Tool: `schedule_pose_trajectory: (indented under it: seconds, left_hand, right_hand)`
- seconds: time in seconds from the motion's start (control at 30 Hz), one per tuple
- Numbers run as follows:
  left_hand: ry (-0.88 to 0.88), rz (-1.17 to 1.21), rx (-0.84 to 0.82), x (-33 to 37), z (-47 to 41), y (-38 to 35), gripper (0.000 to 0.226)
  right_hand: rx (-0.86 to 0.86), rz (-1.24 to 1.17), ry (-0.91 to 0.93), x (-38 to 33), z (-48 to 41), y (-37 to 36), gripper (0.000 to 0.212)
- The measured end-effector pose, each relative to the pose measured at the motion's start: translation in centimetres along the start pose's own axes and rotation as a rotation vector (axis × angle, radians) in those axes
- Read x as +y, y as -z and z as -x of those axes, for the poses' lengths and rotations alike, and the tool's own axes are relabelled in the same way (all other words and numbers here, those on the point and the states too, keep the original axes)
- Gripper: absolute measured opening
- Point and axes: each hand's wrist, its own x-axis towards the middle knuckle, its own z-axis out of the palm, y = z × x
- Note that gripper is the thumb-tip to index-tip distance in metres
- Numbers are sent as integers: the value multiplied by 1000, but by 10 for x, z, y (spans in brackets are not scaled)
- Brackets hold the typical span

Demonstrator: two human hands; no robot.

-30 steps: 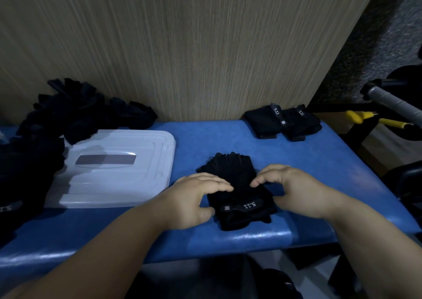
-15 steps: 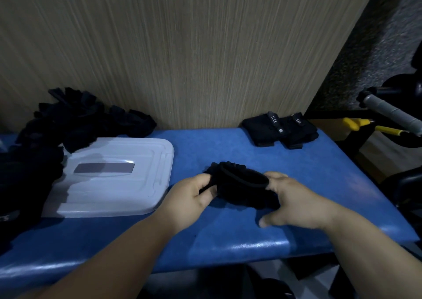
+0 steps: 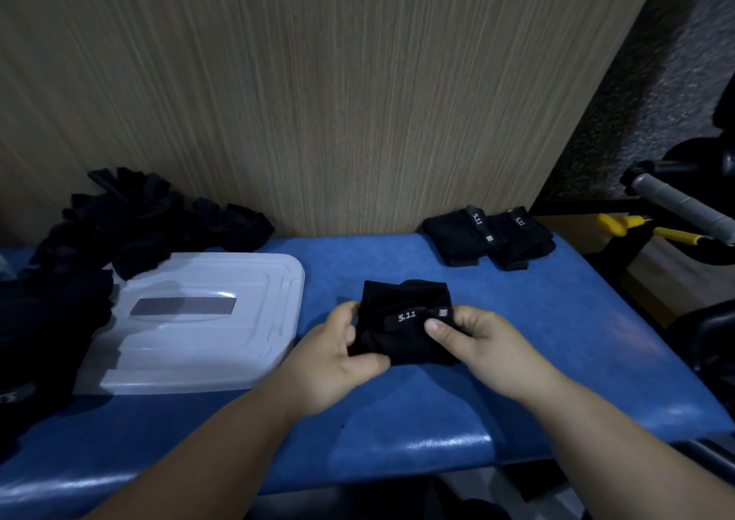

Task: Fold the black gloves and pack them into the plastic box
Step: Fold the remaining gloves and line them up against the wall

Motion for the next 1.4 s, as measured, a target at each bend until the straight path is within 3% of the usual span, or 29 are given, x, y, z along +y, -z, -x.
schedule_pose_trajectory:
  seconds: [0.17, 0.37, 0.5, 0.57, 0.67, 0.73, 0.8, 1.0, 1.23, 1.33, 1.4]
  left_hand:
    - [-9, -109, 220, -1, -5, -7, 41]
    - [-29, -123, 250, 1, -3, -10, 63]
    - [-39, -261, 281, 3, 2, -14, 66]
    - [-71, -384, 347, -2, 3, -18, 63]
    - [-290, -550, 475, -10, 2, -22, 50]
    - [-413, -651, 453, -14, 0, -22, 46]
    - [-390, -701, 315, -13, 2, -23, 58]
    - [-159, -905, 114, -18, 1, -22, 87]
    - [-35, -998, 92, -15, 1, -13, 87]
    - [-54, -946, 201, -17, 4, -17, 85]
    - [-166, -924, 341, -19, 4, -18, 68]
  right_hand:
    - [51, 46, -46, -5, 1, -6, 28]
    - [108, 213, -129, -8, -1, -12, 48]
    - [176, 487, -169, -10, 1, -14, 40]
    - [243, 573, -115, -7, 3, -16, 24]
    - [273, 531, 145, 1, 3, -17, 42]
    - [202, 570, 311, 2, 2, -16, 52]
    - [74, 615, 363, 4, 2, -17, 56]
    - [-163, 728, 224, 3, 2, -17, 53]
    - [-149, 843, 132, -7, 6, -18, 61]
    - [-69, 868, 126, -9, 10, -17, 62]
    - [41, 887, 133, -9, 11, -17, 53]
